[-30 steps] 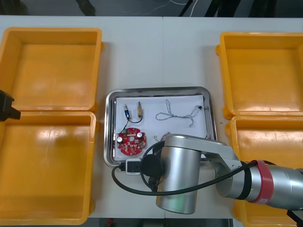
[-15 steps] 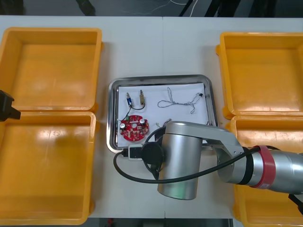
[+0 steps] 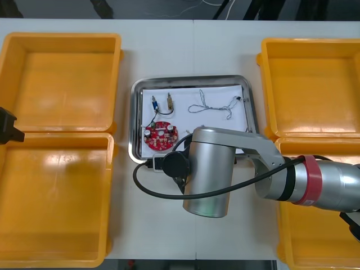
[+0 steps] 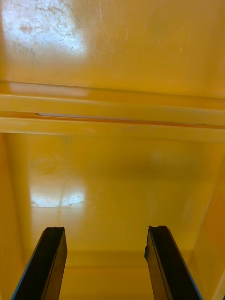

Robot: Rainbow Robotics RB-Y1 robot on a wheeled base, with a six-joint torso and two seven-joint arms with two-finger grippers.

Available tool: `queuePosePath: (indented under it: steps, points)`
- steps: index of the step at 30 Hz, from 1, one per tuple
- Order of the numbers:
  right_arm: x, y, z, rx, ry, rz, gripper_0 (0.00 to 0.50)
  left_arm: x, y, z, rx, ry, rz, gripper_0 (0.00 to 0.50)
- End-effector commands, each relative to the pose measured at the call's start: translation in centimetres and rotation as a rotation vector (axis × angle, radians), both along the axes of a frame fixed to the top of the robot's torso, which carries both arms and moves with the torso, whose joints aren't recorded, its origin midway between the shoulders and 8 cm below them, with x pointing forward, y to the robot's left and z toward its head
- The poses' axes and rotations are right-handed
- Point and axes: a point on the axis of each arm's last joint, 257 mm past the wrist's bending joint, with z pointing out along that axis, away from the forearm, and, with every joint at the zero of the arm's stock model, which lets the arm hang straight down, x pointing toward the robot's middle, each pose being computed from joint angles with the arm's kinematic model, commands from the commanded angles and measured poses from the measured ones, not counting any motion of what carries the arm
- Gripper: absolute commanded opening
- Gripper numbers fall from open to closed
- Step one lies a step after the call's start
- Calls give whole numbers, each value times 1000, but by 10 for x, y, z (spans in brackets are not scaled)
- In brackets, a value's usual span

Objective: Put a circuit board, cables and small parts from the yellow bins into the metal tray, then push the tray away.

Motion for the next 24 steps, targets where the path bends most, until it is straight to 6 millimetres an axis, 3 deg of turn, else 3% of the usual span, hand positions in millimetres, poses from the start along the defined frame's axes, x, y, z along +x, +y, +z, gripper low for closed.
queuePosePath:
  steps: [1,12,24]
  points:
    - [24,5,26,12,-89,11,0,-6,17,15,81,-21,-54,500]
    - [63,14,42,24,-179,54,0,-6,17,15,81,-21,-54,500]
    - [91,10,63,0,-250,54,0,-6,17,15,81,-21,-54,500]
